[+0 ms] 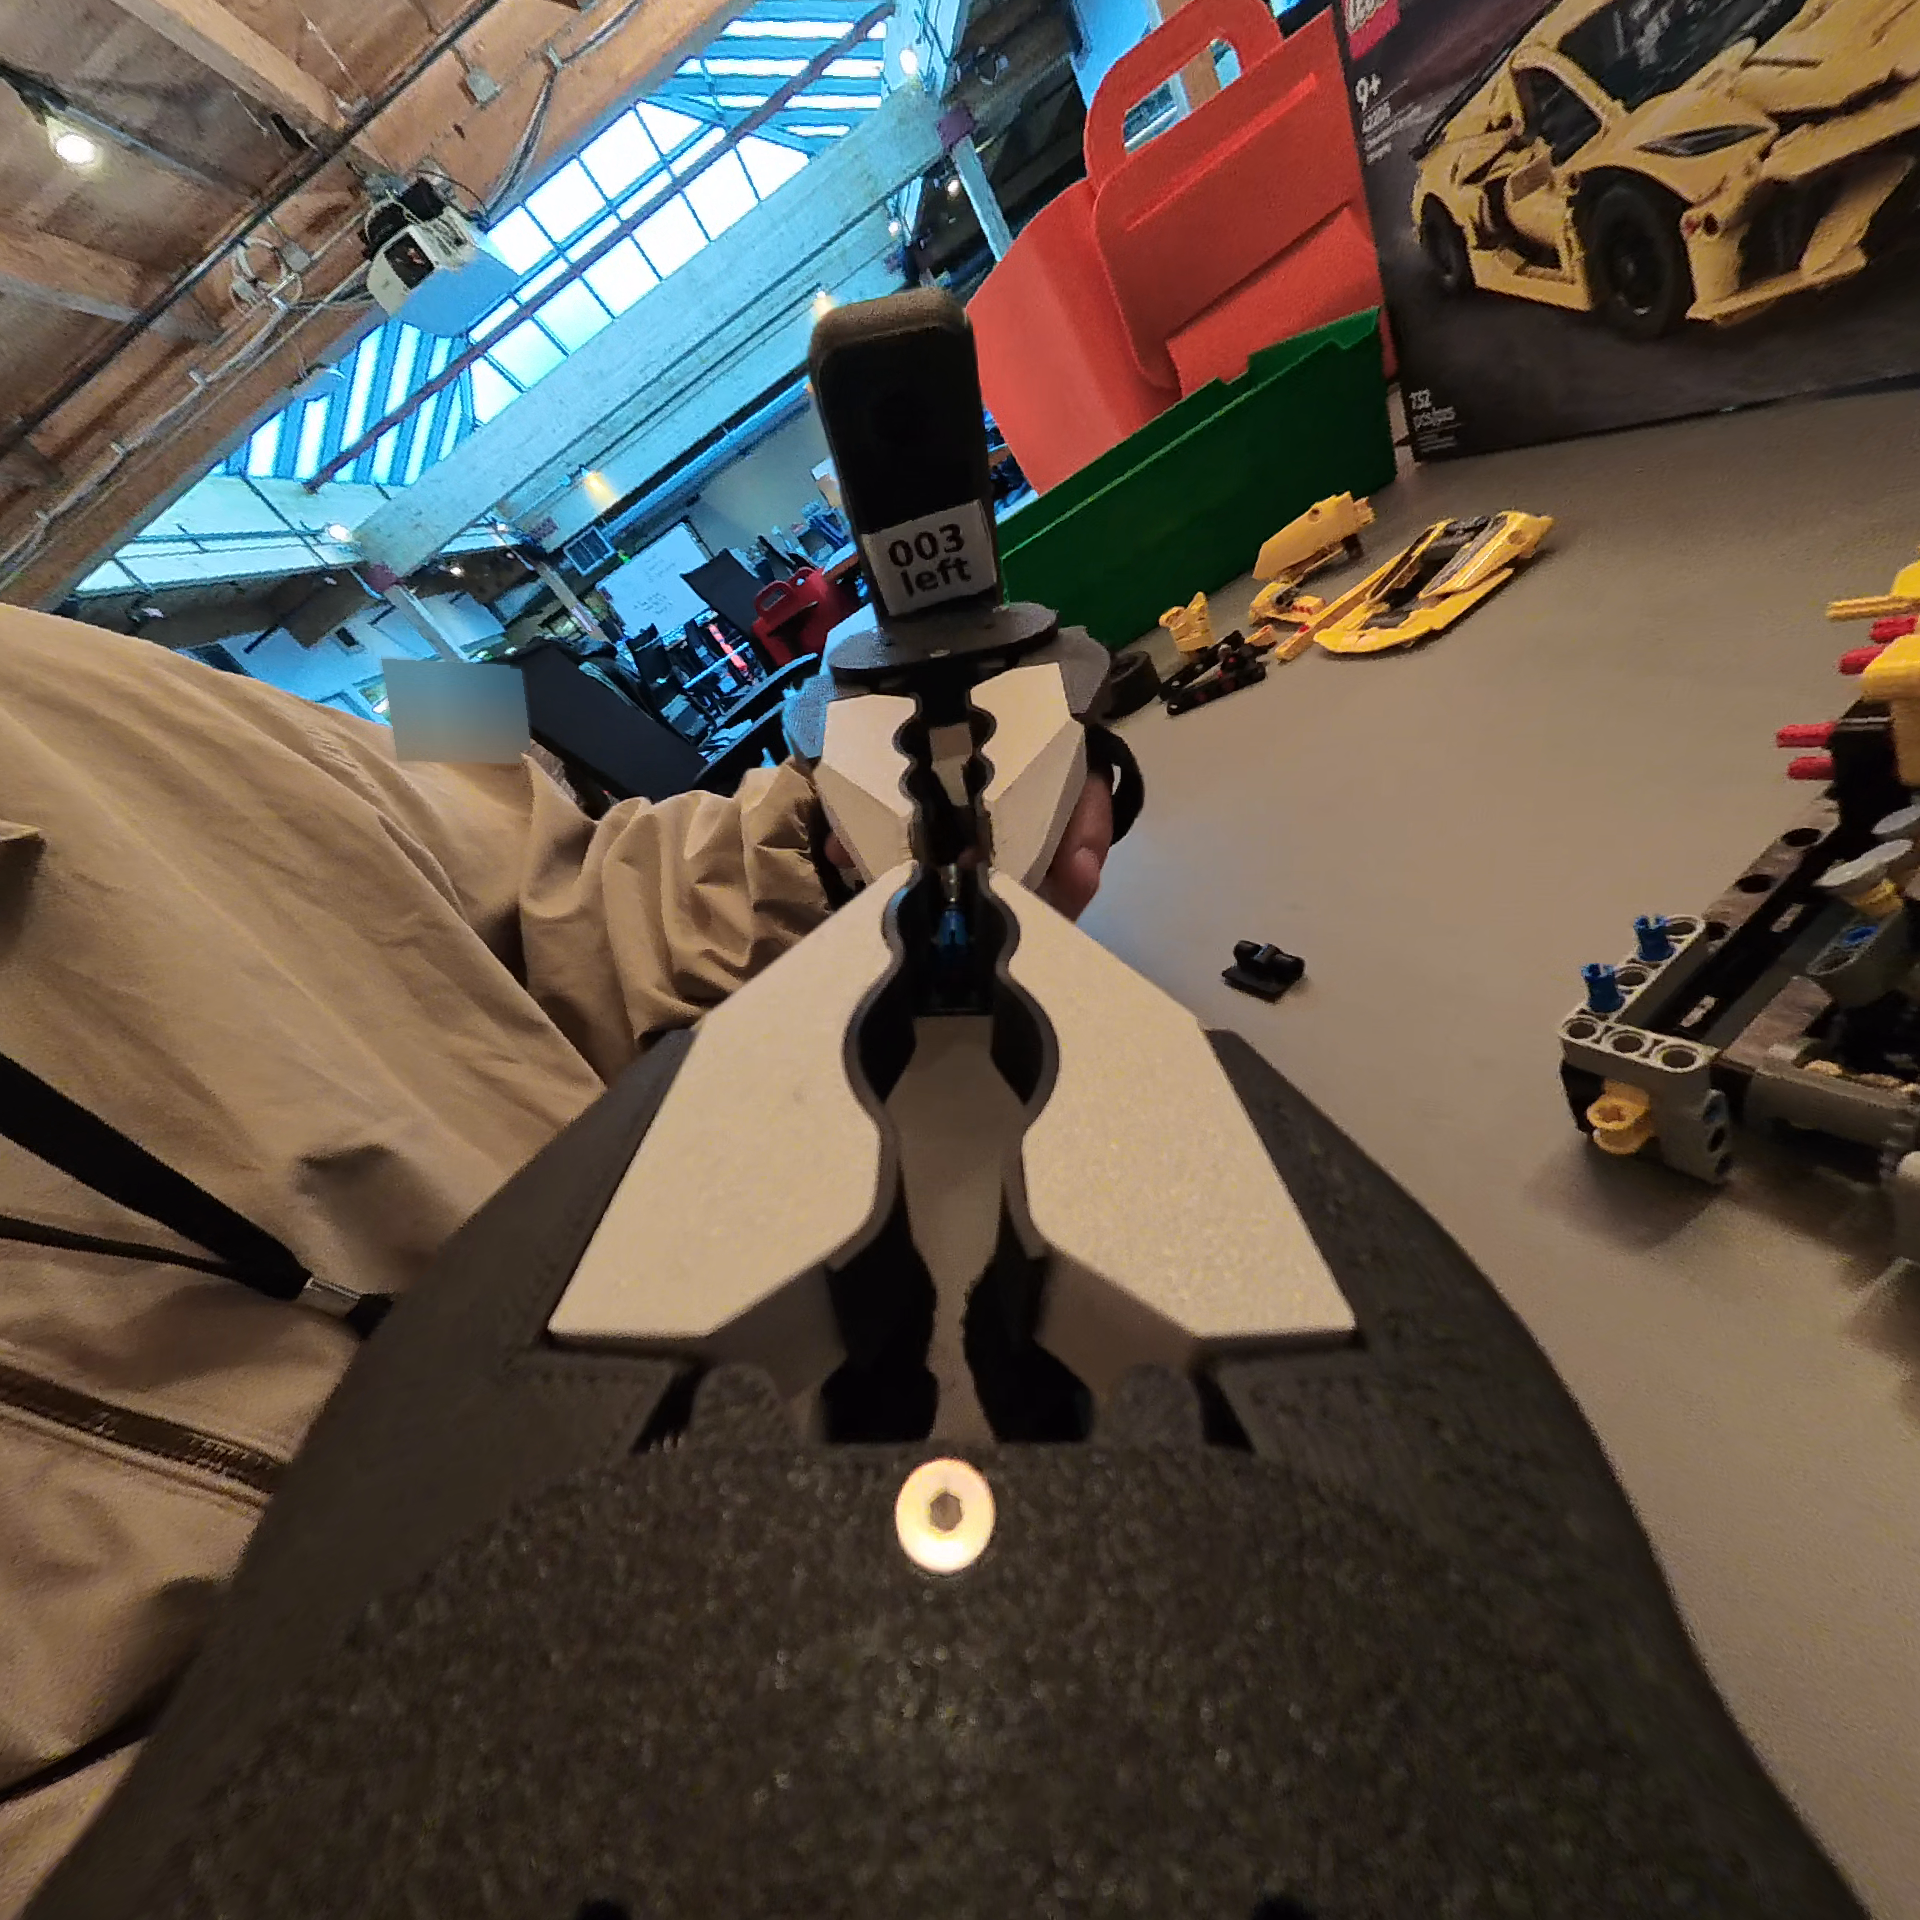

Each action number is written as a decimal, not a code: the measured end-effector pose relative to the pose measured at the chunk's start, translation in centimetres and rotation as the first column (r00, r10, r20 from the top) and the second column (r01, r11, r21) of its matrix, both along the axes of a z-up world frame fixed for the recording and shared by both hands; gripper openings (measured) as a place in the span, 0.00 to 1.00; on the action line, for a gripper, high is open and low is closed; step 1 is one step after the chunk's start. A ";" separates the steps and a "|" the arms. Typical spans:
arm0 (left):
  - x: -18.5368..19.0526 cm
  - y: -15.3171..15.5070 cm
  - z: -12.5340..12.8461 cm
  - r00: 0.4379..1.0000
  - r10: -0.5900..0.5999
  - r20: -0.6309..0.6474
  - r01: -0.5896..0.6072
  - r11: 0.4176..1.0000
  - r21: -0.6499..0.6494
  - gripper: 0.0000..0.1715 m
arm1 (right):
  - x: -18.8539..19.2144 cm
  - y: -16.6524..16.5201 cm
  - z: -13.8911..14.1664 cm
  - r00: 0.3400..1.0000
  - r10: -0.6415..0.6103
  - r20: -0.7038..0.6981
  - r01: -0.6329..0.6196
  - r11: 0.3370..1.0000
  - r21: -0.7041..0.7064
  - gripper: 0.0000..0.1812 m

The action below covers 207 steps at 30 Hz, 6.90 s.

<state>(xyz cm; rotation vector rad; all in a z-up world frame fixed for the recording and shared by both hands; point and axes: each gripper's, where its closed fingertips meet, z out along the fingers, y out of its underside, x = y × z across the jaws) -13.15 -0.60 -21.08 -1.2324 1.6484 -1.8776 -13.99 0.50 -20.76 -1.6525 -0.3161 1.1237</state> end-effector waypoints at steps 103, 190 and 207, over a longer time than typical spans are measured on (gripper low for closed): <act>-4.9 8.4 10.1 0.866 0.313 0.390 -0.182 0.924 -0.337 0.04 | 5.2 -2.3 4.3 0.991 -0.116 -0.070 0.128 0.969 0.212 0.00; -1.4 0.1 1.2 0.980 -0.182 -0.082 0.128 0.888 -0.443 0.04 | -0.8 -0.9 0.5 0.667 -0.465 0.582 0.026 0.796 0.605 0.05; -1.6 0.8 1.7 0.990 -0.128 -0.065 0.094 0.922 -0.376 0.04 | -1.0 -0.9 0.6 0.709 -0.438 0.552 0.056 0.816 0.576 0.08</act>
